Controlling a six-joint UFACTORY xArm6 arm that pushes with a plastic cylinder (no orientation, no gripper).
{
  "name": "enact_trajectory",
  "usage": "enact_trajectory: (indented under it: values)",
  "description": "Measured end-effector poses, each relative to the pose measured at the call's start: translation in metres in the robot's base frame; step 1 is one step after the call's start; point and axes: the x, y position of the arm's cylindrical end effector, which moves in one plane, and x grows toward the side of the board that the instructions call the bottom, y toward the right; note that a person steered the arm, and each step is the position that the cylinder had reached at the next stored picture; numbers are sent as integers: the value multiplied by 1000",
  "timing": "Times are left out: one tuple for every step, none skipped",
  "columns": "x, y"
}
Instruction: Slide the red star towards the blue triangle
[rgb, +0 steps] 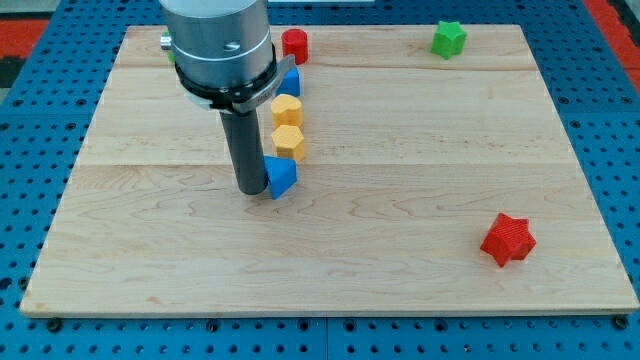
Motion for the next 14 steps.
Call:
enact_trajectory:
  values:
    - [0, 15]
    - [38, 26]
    - [60, 92]
    - [20, 158]
    - [-11, 243]
    - [6, 340]
    - [65, 372]
    - [112, 346]
    - [115, 298]
    - [102, 256]
    - [90, 303]
    - [75, 317]
    - [74, 258]
    - [64, 197]
